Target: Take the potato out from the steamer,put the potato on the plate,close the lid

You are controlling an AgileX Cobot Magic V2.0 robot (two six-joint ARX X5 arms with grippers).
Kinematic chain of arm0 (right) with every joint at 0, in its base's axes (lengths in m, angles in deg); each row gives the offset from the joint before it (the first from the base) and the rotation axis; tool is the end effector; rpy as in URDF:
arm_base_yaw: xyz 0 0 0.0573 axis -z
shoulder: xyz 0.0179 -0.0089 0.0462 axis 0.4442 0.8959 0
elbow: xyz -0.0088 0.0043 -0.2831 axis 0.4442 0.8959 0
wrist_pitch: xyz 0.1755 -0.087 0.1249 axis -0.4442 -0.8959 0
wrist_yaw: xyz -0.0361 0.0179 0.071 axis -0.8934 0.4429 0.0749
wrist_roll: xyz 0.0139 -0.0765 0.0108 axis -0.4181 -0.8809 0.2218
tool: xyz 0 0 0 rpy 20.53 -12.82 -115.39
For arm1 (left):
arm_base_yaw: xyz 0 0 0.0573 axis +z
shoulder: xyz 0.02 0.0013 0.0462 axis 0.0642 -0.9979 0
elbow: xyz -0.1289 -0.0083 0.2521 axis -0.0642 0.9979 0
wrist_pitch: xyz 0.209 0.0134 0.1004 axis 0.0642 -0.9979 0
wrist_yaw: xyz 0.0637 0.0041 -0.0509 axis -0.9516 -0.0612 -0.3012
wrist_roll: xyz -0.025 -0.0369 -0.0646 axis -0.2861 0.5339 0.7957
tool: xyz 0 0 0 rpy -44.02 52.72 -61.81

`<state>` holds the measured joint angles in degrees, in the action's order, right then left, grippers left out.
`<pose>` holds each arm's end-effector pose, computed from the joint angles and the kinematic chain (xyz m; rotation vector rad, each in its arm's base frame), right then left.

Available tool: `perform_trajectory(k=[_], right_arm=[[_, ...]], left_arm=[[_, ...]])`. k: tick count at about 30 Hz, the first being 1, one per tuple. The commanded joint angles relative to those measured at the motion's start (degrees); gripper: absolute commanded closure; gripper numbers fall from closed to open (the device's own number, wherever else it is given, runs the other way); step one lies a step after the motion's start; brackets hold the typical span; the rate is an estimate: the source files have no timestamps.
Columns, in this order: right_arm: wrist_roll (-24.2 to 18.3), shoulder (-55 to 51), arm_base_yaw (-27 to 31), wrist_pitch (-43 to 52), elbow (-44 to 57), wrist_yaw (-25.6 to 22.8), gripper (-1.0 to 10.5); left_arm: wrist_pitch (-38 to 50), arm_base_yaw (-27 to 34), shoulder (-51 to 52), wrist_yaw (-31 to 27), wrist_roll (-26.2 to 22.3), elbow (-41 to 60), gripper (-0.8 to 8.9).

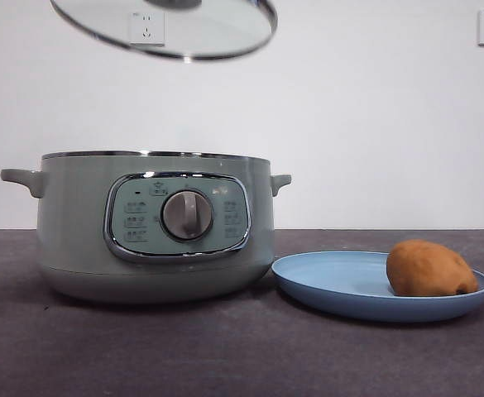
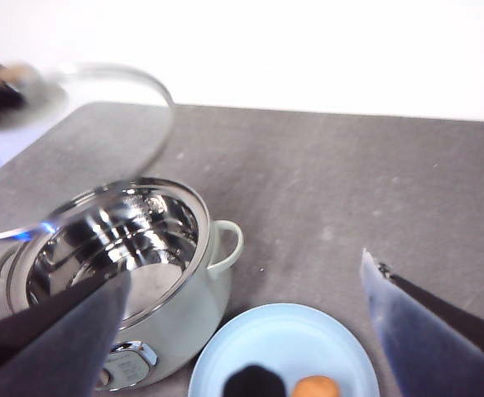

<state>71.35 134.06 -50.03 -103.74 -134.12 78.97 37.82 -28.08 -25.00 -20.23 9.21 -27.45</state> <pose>0.1315 0.0598 0.3919 0.0472 0.3342 0.4233 0.2895 -0.1474 0.4266 0.1697 0.5301 -0.6730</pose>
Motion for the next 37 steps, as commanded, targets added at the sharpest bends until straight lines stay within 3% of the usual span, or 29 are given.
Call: perform_trajectory(k=[1, 5, 19, 37], right_arm=[[0.70, -1.31, 0.04, -1.51, -0.07, -3.13, 4.8], [0.66, -1.86, 0.04, -3.91, -0.07, -5.22, 4.8], [0.35, -1.36, 0.04, -4.59, -0.07, -5.25, 4.8], [0.39, -1.01, 0.04, -3.43, -0.07, -5.25, 4.8]], left_arm=[[3.96, 0.13, -0.46, 0.37, 1.51, 1.01, 8.21], [7.93, 0.13, -0.50, 0.35, 2.95, 5.51, 8.21], [19.65, 0.50, -0.44, -2.34, 5.49, 22.71, 8.22], [14.80, 1.31, -0.44, -2.62, 5.75, 27.21, 8.21]])
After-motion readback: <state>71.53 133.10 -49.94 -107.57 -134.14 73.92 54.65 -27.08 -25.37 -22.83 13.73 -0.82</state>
